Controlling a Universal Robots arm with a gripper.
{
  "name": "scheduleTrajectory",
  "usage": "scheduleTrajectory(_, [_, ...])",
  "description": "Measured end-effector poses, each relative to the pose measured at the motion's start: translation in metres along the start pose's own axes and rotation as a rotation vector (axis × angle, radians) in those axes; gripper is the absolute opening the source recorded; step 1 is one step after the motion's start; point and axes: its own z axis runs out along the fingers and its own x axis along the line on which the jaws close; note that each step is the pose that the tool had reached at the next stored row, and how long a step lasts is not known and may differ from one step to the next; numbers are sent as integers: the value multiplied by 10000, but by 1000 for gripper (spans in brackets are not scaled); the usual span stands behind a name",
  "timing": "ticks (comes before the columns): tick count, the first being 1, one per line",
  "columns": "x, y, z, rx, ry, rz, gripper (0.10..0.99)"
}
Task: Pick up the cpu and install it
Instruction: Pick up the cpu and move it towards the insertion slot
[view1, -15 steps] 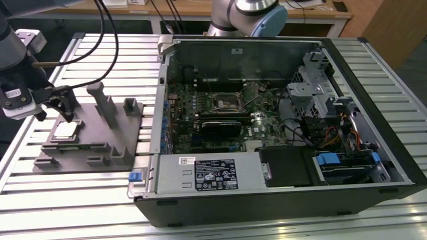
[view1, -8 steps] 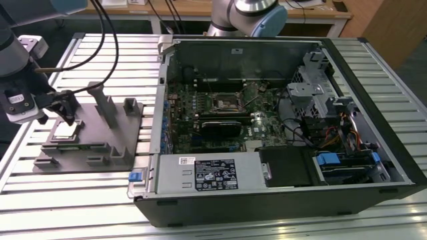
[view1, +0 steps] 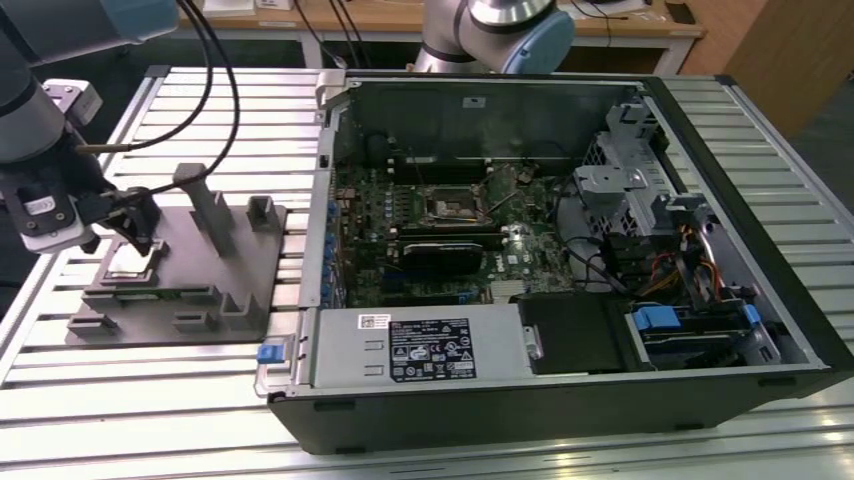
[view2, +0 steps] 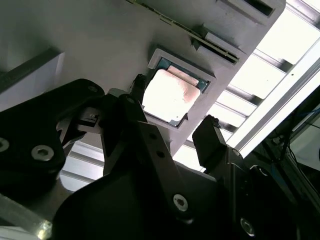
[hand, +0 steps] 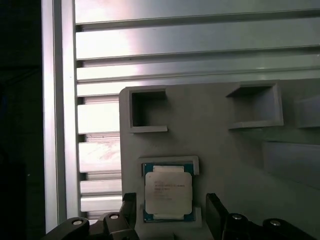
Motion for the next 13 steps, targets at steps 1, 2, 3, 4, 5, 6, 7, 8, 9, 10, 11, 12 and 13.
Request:
scheduleTrajectory(1, [0, -1, 18, -1, 0, 0, 659])
scheduleTrajectory(2, [-1, -2, 36, -1, -1, 0, 659])
scheduleTrajectory(3, [-1, -3, 50, 0, 0, 0, 659])
scheduleTrajectory(4, [-2, -4, 64, 0, 0, 0, 659])
scheduleTrajectory(5, [-2, -4, 72, 1, -1, 0, 659])
scheduleTrajectory(6, [-2, -2, 80, 3, 0, 0, 659])
scheduleTrajectory(7, [-2, -1, 90, 4, -1, 0, 659])
scheduleTrajectory(8, [-2, 0, 101, 4, -2, 0, 659])
scheduleTrajectory(9, [-1, -1, 112, 5, -1, 1, 659])
scheduleTrajectory(10, [6, -1, 125, 6, 1, 1, 659])
scheduleTrajectory(11, [12, -2, 138, 5, -1, 3, 659])
scheduleTrajectory(12, [15, -4, 151, 5, -2, 2, 659])
scheduleTrajectory(13, [18, -6, 163, 5, -2, 1, 659])
